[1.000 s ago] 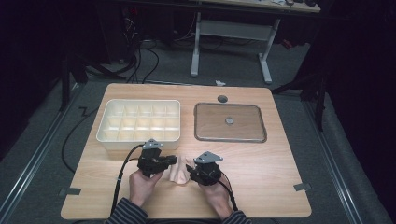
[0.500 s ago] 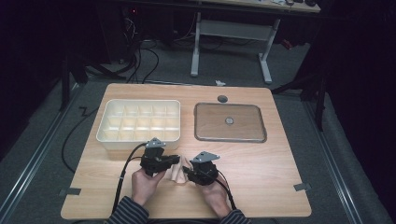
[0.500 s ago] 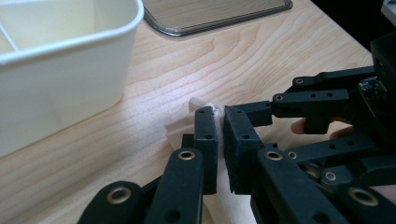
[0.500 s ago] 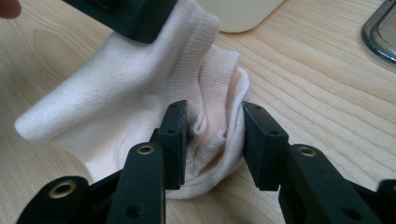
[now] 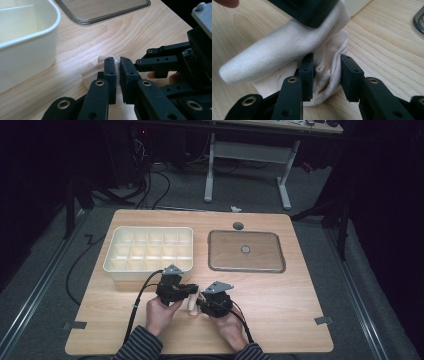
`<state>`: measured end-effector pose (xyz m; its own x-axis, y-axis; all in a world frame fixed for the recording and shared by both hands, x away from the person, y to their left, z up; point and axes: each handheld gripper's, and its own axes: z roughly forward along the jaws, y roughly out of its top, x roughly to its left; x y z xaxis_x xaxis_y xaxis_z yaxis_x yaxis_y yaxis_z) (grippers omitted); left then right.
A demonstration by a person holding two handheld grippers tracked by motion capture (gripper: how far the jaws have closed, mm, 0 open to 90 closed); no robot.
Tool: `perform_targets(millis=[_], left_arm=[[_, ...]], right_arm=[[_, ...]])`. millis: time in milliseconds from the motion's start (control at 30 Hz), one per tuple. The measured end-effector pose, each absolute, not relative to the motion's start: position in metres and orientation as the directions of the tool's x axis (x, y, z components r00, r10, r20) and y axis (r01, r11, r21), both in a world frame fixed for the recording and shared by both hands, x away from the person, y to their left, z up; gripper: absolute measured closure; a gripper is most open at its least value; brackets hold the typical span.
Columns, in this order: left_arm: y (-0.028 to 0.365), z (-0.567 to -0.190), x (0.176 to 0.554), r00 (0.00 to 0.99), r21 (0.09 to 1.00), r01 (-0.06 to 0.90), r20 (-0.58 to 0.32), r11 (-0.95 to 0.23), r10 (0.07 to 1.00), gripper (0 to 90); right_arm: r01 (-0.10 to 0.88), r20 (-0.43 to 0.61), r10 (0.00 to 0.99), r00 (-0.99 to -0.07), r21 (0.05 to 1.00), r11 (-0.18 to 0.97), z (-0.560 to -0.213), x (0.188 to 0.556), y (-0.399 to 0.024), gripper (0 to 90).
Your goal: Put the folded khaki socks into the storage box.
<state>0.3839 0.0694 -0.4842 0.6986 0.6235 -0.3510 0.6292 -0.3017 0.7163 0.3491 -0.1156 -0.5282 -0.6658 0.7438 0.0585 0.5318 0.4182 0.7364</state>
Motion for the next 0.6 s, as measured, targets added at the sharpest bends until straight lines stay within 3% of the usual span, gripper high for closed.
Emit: perform_targets(millis=[300,600], left_arm=[[0.059,-0.493,0.392,0.685,0.7,0.652,-0.377,-0.293,0.624,84.4],[0.056,-0.499,0.394,0.687,0.693,0.643,-0.334,-0.326,0.645,84.2]], right_arm=[[0.529,0.079,0.727,-0.682,0.74,0.415,-0.529,0.353,-0.116,66.2],[0.547,0.082,0.752,-0.655,0.737,0.396,-0.525,0.349,-0.126,59.5]])
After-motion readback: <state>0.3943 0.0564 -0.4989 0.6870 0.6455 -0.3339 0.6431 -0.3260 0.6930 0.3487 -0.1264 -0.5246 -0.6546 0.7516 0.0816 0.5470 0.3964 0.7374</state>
